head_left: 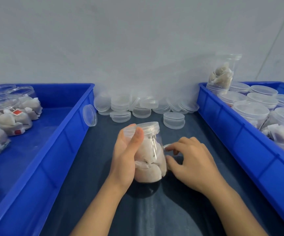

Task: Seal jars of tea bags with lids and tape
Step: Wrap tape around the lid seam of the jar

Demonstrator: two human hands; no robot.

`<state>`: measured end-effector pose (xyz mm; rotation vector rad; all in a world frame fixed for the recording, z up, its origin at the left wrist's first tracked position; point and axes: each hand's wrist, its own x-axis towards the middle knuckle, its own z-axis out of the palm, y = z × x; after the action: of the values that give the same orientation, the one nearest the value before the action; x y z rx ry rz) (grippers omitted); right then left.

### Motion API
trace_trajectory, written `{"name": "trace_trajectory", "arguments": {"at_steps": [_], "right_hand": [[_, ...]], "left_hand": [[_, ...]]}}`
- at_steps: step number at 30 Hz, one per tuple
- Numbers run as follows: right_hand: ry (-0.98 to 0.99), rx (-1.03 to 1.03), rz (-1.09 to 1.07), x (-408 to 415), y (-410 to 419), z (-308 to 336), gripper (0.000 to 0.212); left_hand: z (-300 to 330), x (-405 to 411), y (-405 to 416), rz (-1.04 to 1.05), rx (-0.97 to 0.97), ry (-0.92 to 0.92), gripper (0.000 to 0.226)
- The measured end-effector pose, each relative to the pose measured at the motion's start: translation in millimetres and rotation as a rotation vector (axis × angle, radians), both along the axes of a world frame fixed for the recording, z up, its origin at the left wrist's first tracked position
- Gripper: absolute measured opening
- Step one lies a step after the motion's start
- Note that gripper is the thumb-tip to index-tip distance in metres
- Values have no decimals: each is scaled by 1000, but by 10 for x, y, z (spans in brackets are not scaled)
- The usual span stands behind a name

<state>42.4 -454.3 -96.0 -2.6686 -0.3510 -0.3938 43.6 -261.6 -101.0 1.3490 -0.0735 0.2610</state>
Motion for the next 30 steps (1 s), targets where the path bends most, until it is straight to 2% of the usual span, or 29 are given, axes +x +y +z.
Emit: {"name": "trace_trajectory", "arguments": {"at_steps": [2, 4, 7, 11, 16, 19, 30], "right_hand": [[-71, 271, -28, -22, 11, 51, 15], [-100, 611, 2, -65, 50, 111, 14], [-57, 864, 107, -135, 128, 198, 20], [-7, 925, 114, -165, 179, 250, 12], [8, 967, 104, -188, 183, 277, 11], [37, 976, 96, -180, 178, 276, 11], [109, 967, 172, -137, 169, 236, 22]], "left_hand": [[-2, 2, -5, 11, 36, -9, 57], [-10, 1, -19, 12, 51, -20, 65], [-19, -14, -49, -2, 70, -29, 72], [-24, -24, -71, -22, 90, -30, 58], [-4, -50, -79, -36, 95, -36, 66], [2, -58, -84, -37, 104, -30, 64], [1, -66, -68, -81, 96, -1, 80]]}}
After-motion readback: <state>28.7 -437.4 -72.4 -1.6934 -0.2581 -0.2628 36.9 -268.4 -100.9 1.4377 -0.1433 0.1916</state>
